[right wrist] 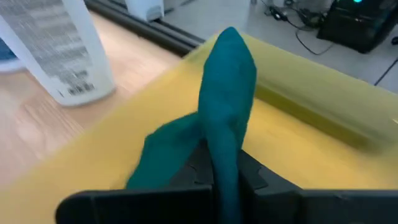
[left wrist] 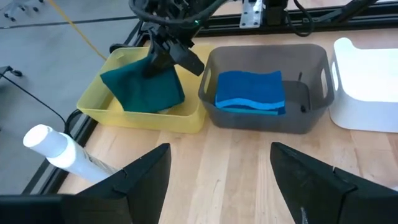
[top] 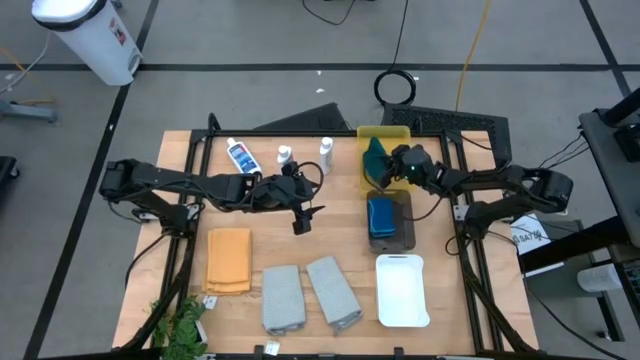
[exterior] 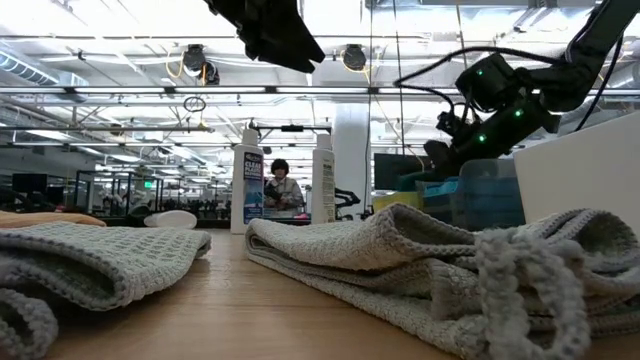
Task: Pick & Place Kitchen Items
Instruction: Put the green towel into the yellow bin
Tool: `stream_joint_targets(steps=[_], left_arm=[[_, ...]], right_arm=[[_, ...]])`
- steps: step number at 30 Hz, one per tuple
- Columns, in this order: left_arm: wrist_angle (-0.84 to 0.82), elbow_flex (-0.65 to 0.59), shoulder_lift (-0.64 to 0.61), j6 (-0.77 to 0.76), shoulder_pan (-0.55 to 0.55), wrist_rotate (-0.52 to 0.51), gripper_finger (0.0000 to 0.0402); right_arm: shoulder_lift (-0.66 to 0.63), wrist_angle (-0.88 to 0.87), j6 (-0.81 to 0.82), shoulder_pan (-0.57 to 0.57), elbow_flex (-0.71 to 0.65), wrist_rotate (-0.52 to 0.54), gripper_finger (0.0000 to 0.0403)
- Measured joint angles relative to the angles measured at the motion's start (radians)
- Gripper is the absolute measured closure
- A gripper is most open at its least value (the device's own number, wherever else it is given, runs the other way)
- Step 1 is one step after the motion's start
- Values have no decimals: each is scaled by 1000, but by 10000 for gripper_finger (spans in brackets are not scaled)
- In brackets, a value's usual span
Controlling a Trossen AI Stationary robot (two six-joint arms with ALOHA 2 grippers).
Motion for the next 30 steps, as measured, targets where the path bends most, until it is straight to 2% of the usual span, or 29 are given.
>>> stream_joint_targets(steps=[9, 13, 20, 26, 30], left_arm=[[1, 0, 0, 0, 0, 0, 128], [1, 0, 0, 0, 0, 0, 128], [1, 0, 0, 0, 0, 0, 128], [2, 0, 0, 0, 0, 0, 128], [2, 0, 0, 0, 0, 0, 128]], right_arm=[[0, -62, -7, -44, 0, 0, 402], [0, -82, -7, -51, 0, 1, 384], [0, -119, -56, -51, 0, 83, 299], [-1, -98, -103, -51, 0, 82, 217], [-4, -53, -136, -48, 0, 78, 176]])
